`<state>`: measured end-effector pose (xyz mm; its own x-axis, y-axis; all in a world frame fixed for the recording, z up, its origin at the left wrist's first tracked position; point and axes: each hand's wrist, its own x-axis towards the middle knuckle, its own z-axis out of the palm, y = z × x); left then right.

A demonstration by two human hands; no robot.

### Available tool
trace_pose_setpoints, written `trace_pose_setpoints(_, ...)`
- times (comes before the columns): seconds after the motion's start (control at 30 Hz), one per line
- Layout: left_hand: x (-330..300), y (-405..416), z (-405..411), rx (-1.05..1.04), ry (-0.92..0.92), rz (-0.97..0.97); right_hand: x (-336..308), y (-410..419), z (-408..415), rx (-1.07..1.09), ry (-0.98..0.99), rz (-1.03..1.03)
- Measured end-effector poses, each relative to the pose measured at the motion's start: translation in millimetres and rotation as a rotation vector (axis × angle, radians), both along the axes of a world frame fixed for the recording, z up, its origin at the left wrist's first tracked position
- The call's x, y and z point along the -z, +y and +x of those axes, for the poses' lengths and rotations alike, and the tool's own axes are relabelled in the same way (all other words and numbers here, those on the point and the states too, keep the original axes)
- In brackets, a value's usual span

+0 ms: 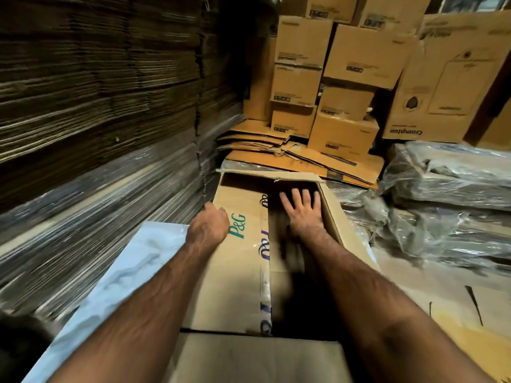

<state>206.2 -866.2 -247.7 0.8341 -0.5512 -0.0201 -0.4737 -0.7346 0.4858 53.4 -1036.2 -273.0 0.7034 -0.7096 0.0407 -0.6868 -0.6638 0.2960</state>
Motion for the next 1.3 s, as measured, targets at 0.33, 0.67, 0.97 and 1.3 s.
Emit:
trace_pose_setpoints(0.33, 9.3, -3.8, 2.8, 0.005, -0.041, 0.029, -43.0, -86.8, 17.9, 0.087, -0.066, 0.289)
trace_pose_setpoints(0.67, 3.7, -5.0, -5.5, -0.053, -0.054, 0.037, -49.6, -87.2, 11.6, 0.03, -0.186, 0.284)
trace_pose_setpoints(0.97, -7.5, 4.6, -21.6, 0.214, -0.461, -0.063, -45.6, 2.7, -48.8, 0.042, -0.278, 0.221)
trace_pose_setpoints(1.3, -38.1, 1.0, -113.3, 0.977, -0.559, 0.233, -39.7, 103.6, -114.3, 0.176, -0.041, 0.201)
